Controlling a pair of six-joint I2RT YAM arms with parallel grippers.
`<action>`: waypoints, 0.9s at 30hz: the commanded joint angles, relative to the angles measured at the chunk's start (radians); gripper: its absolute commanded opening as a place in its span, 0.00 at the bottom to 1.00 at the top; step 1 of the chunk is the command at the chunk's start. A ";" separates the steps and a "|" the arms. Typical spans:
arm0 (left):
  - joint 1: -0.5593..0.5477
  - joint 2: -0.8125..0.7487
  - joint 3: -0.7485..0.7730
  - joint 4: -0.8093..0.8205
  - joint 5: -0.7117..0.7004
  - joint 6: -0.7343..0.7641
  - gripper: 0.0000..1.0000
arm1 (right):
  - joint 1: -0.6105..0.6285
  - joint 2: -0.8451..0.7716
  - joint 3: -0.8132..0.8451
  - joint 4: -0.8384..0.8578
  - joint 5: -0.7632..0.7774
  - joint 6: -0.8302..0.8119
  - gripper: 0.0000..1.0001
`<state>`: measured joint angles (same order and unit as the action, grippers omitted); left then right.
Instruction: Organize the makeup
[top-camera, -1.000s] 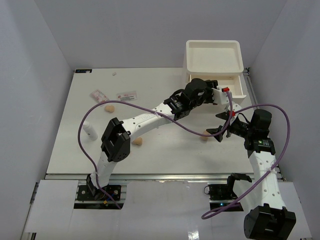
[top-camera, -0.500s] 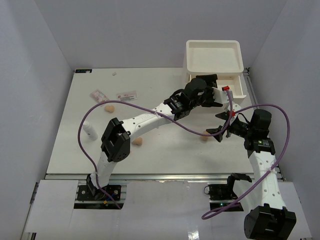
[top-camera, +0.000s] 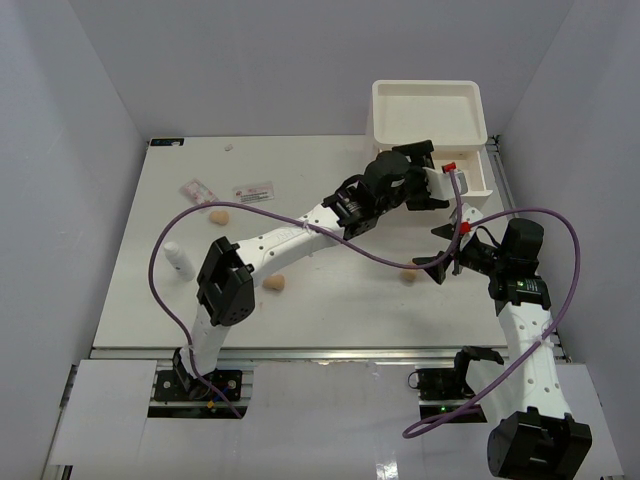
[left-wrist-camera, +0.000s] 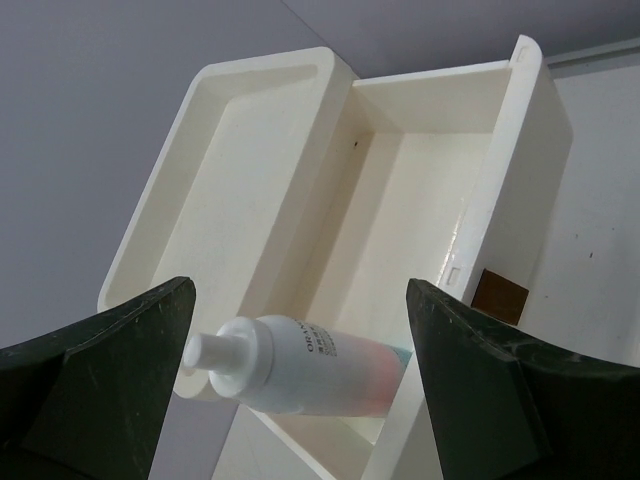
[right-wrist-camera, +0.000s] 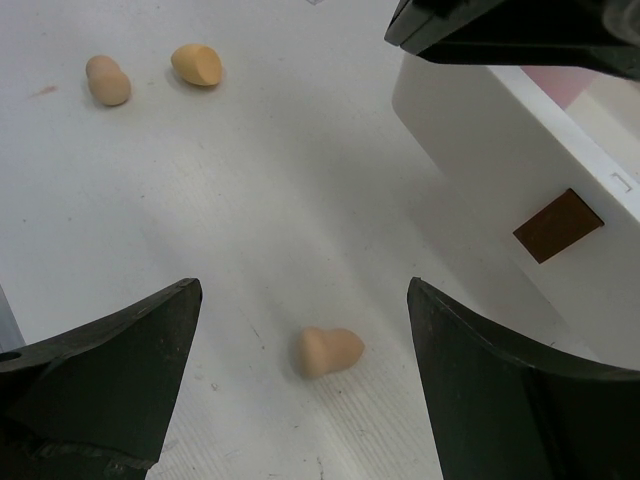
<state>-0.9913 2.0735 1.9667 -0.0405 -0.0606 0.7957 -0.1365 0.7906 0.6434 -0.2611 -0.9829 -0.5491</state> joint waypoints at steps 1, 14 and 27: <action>0.003 -0.117 0.038 0.021 0.053 -0.089 0.98 | -0.006 -0.008 0.029 0.017 -0.026 0.006 0.90; 0.064 -0.075 0.125 0.031 0.082 -0.373 0.98 | -0.017 -0.005 0.027 0.017 -0.034 0.008 0.90; 0.317 -0.434 -0.191 0.090 0.290 -1.000 0.98 | -0.017 -0.013 0.005 -0.005 -0.220 -0.037 0.91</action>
<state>-0.7794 1.8731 1.9179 0.0153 0.1169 0.1087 -0.1502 0.7906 0.6434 -0.2617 -1.0455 -0.5542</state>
